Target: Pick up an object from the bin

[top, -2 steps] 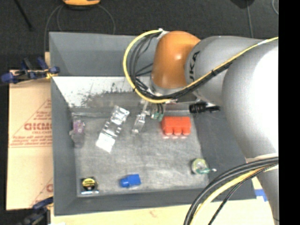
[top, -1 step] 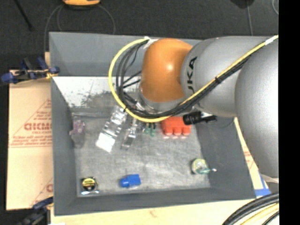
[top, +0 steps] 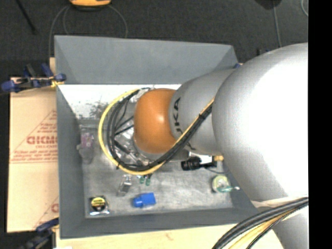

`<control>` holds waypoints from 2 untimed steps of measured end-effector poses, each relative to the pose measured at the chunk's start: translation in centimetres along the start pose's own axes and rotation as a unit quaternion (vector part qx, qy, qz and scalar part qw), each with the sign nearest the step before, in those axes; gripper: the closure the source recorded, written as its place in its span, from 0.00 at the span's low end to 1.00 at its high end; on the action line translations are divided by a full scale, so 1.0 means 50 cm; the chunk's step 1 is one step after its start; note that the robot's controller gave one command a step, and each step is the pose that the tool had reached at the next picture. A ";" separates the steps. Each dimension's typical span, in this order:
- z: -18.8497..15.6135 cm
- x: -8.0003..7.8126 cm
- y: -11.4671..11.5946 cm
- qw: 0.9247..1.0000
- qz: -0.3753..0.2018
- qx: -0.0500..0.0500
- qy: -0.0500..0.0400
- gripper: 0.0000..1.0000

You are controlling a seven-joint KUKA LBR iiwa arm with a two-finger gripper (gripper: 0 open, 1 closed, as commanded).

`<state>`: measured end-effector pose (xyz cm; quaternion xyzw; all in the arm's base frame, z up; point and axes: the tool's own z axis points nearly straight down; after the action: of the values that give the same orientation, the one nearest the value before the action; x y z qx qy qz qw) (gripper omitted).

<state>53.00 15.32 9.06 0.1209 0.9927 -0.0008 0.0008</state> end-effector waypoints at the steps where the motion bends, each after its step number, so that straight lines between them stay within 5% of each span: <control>1: -0.203 0.041 -0.135 0.999 -0.032 -0.001 -0.003 0.00; 2: 0.019 0.052 -0.060 0.999 -0.049 0.001 0.003 0.00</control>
Offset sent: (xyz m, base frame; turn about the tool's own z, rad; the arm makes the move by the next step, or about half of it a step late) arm -0.0377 -0.0562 0.0968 -0.0693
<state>49.77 13.02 8.12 0.0726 0.9974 -0.0013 -0.0021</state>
